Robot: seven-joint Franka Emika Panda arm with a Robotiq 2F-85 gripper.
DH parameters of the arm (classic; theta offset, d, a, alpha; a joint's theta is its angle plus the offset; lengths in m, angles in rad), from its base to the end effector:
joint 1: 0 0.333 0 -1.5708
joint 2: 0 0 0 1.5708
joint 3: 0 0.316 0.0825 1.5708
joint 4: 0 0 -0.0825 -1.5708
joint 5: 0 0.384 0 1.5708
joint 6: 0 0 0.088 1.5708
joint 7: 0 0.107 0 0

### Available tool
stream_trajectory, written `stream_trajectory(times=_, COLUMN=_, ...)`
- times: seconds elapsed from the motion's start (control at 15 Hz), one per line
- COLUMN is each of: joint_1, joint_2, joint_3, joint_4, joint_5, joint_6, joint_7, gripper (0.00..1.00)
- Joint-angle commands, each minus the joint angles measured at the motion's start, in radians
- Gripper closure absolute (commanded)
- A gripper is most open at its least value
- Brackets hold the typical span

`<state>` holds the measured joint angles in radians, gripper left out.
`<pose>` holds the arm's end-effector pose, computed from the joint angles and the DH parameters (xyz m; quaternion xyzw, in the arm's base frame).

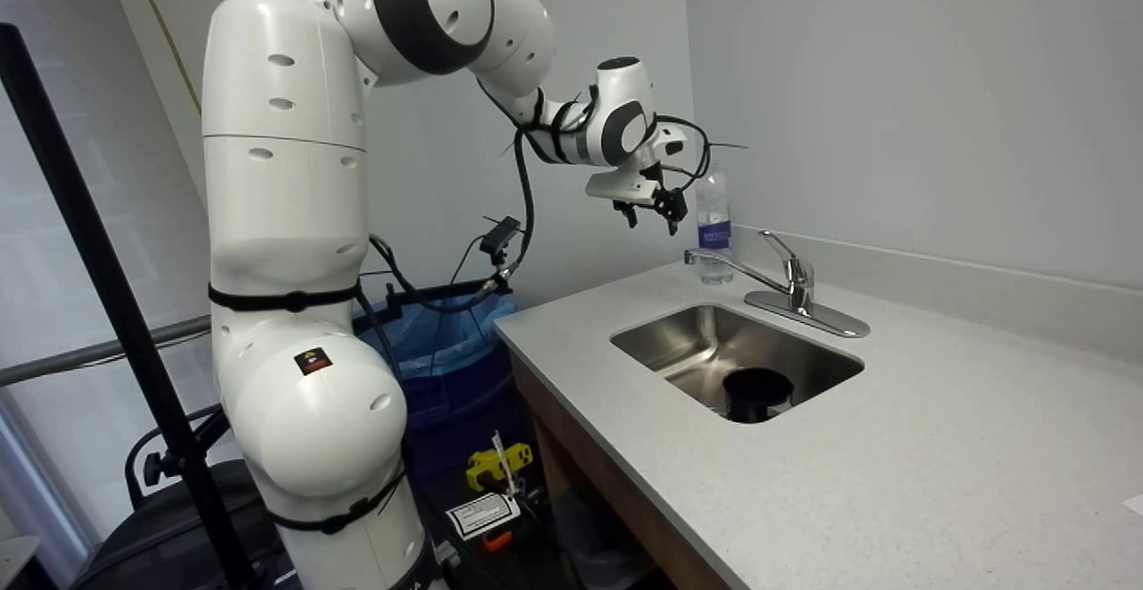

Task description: Rotate the spout from right to left

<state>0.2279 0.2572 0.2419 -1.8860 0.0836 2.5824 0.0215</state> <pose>0.5869 0.2845 0.4239 -0.9574 -0.1772 -0.1996 0.1101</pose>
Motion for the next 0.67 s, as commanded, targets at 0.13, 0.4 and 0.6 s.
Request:
stream_trajectory(times=0.13, joint_1=-0.090, joint_2=-0.069, joint_3=-0.001, joint_4=-0.006, joint_5=0.138, joint_6=-0.028, joint_7=-0.123, gripper=0.00)
stream_trajectory(times=0.4, joint_1=-0.139, joint_2=-0.105, joint_3=-0.016, joint_4=-0.012, joint_5=0.214, joint_6=-0.039, joint_7=-0.194, gripper=0.00)
stream_trajectory(times=0.6, joint_1=-0.161, joint_2=-0.129, joint_3=-0.035, joint_4=-0.018, joint_5=0.252, joint_6=-0.041, joint_7=-0.232, gripper=0.00)
